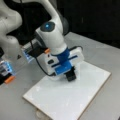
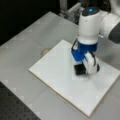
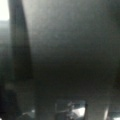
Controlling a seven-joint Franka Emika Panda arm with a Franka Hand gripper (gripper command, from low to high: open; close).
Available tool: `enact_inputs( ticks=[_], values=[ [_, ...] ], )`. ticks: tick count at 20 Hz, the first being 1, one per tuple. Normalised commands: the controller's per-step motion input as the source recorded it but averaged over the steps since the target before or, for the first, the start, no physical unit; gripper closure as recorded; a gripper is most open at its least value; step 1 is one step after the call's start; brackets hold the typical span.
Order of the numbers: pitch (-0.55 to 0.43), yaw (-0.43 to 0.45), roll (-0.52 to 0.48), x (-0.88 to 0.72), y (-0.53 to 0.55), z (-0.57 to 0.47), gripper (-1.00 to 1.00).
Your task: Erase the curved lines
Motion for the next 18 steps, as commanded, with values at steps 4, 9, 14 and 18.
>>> enact_inputs(
  ticks=[4, 9, 14, 18],
  values=[
    [0.257, 0.219, -0.168, 0.2, -0.14, 0.34, 1.0],
    [0.276, 0.268, -0.137, 0.28, -0.31, 0.32, 1.0],
    [0.323, 0.424, -0.15, 0.26, -0.55, 0.4, 1.0],
    [0.345, 0.39, -0.124, 0.22, -0.45, 0.46, 1.0]
  ],
)
